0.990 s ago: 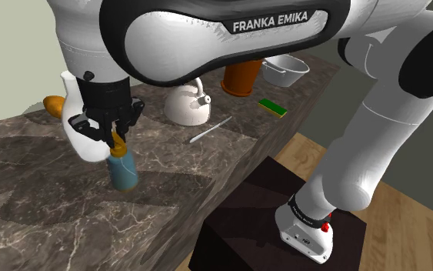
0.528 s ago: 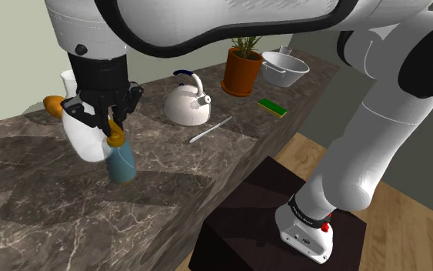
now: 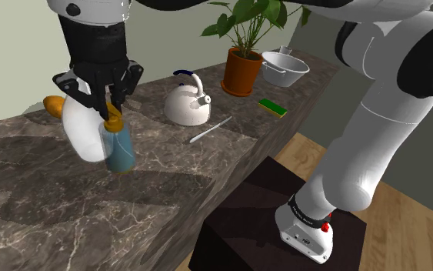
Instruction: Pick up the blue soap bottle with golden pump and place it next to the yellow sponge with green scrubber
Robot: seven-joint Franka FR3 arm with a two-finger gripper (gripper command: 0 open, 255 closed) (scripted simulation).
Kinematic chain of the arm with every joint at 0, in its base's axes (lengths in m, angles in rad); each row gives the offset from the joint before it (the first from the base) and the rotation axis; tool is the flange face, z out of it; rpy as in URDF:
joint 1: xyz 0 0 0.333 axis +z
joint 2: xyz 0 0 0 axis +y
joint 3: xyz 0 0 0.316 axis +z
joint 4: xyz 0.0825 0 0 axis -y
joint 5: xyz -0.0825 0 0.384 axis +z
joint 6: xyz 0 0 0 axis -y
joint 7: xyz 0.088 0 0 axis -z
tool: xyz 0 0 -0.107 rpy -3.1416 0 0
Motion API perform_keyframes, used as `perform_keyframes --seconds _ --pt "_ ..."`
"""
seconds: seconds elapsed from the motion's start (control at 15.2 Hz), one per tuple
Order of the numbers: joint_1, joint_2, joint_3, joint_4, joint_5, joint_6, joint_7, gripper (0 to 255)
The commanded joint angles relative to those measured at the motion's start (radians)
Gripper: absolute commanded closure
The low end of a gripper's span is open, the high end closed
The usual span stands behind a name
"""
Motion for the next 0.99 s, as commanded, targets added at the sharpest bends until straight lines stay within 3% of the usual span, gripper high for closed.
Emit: perform_keyframes --seconds 0.0,0.07,0.46,0.92 --pt "0.006 0.011 0.002 0.04 -0.007 -0.031 0.002 255" --pt "0.008 0.015 0.002 0.055 -0.009 -0.044 0.002 255" --pt "-0.106 -0.193 -0.071 -0.11 0.124 -0.029 -0.182 255" --pt "-0.173 -0.366 -0.202 -0.228 0.207 -0.054 -0.387 255"
